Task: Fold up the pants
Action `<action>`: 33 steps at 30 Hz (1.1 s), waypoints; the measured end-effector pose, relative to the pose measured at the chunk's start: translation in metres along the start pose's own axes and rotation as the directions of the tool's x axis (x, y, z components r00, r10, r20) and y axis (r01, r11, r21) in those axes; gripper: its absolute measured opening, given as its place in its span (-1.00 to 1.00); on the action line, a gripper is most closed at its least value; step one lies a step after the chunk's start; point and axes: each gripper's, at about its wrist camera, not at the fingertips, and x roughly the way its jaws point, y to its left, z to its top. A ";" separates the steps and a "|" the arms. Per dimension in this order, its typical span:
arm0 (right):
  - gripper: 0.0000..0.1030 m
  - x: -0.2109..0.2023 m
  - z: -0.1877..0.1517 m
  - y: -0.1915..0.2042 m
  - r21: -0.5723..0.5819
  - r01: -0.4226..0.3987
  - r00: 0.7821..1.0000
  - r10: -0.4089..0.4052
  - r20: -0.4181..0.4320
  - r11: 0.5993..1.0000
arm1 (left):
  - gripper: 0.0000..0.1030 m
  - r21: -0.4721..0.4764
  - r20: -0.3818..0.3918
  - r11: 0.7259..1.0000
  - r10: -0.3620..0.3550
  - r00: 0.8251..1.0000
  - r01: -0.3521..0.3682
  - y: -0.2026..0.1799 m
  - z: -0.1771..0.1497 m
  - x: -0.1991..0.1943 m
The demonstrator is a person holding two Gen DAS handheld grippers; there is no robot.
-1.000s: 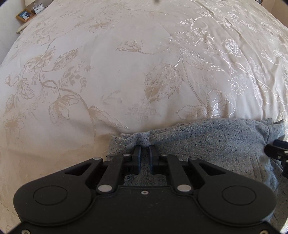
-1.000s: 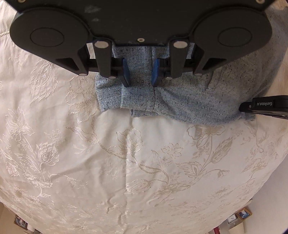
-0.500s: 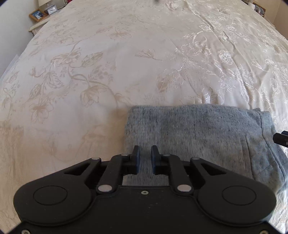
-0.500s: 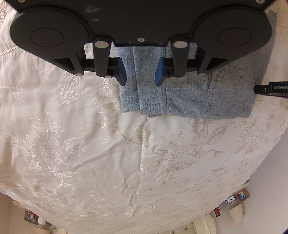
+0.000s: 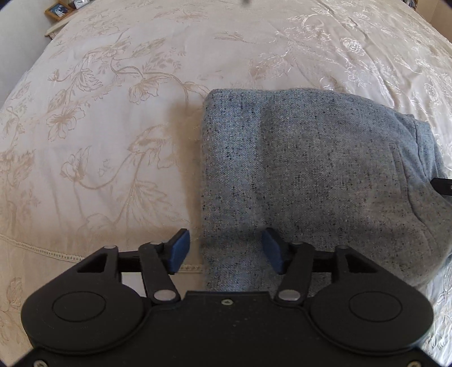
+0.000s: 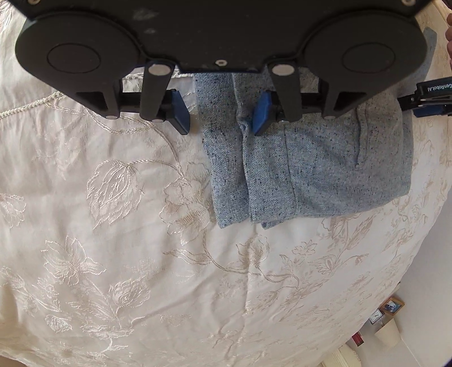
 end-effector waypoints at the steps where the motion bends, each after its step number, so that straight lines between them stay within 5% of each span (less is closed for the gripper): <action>1: 0.06 0.002 0.000 -0.001 0.004 -0.002 1.000 0.002 0.002 1.000 | 0.47 -0.012 0.006 1.000 0.005 1.000 -0.005 0.003 -0.001 0.003; 4: 0.10 0.006 0.000 -0.002 0.015 -0.004 1.000 0.004 0.008 1.000 | 0.84 -0.073 0.000 0.997 -0.004 1.000 0.004 0.015 -0.001 0.011; 7: 0.14 0.008 0.001 -0.002 0.011 -0.004 1.000 0.004 0.015 1.000 | 1.00 -0.161 -0.028 0.986 -0.058 0.998 0.053 0.032 -0.002 0.021; 16: 0.20 0.017 0.011 -0.001 0.029 -0.006 1.000 0.006 0.006 1.000 | 0.96 -0.157 -0.038 0.987 -0.046 0.998 0.040 0.025 0.008 0.022; 26: 0.23 0.014 0.008 -0.009 0.075 -0.058 0.998 0.056 0.030 0.996 | 0.89 -0.175 -0.041 0.978 -0.125 0.991 0.116 0.022 0.028 0.025; 29: 0.10 0.011 0.010 -0.010 0.080 -0.064 0.998 0.063 0.014 0.995 | 0.40 -0.181 -0.021 0.970 -0.165 0.986 0.159 0.017 0.029 0.020; 31: -0.63 0.008 0.012 -0.007 0.057 -0.092 0.996 0.092 0.003 0.994 | -0.02 -0.190 -0.014 0.962 -0.202 0.979 0.195 0.014 0.028 0.013; 33: -0.69 0.001 0.013 0.001 0.038 -0.083 0.997 0.083 0.011 0.996 | -0.39 -0.163 -0.005 0.975 -0.156 0.988 0.153 0.007 0.029 0.006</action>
